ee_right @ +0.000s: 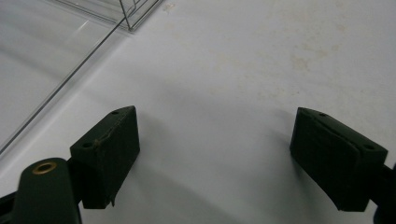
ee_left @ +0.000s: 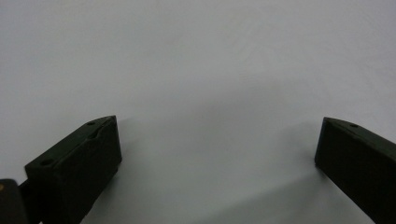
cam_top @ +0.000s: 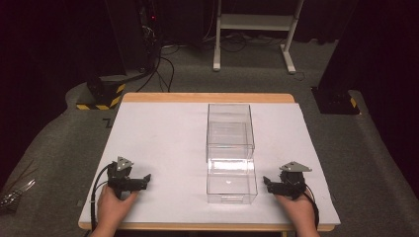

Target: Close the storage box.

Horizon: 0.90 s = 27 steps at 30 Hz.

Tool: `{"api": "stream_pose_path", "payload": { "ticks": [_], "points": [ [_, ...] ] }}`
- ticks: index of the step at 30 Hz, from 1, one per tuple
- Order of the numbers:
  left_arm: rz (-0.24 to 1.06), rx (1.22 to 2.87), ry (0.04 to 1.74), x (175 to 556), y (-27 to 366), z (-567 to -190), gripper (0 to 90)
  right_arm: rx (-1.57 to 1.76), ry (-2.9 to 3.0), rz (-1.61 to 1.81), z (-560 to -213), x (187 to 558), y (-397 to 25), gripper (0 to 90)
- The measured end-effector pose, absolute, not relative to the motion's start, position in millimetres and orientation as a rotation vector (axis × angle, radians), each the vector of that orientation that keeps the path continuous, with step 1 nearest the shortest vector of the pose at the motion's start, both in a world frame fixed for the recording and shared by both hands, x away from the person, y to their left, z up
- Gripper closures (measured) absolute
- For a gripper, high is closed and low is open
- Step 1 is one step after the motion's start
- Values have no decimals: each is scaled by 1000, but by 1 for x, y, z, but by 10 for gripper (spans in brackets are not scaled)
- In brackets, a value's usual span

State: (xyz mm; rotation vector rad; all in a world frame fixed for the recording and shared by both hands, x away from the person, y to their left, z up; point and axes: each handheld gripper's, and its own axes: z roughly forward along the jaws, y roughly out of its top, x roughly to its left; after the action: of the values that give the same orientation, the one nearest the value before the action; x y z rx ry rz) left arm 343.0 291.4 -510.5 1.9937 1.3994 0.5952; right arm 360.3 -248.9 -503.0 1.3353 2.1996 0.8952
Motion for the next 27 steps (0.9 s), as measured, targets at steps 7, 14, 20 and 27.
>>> {"api": "stream_pose_path", "payload": {
  "ticks": [7, 14, 20, 27],
  "points": [
    [595, 1992, 1400, 343, 291, -511, 6, 1334, 2199, 895, -503, 360, -249, 156],
    [595, 1993, 1400, 343, 291, -511, 6, 1333, 2197, 907, -502, 360, -249, 162],
    [595, 1993, 1400, 343, 291, -511, 6, 1321, 2189, 926, -500, 358, -250, 161],
    [595, 1993, 1400, 343, 291, -511, 6, 1307, 2168, 952, -494, 354, -251, 160]
  ]
}}
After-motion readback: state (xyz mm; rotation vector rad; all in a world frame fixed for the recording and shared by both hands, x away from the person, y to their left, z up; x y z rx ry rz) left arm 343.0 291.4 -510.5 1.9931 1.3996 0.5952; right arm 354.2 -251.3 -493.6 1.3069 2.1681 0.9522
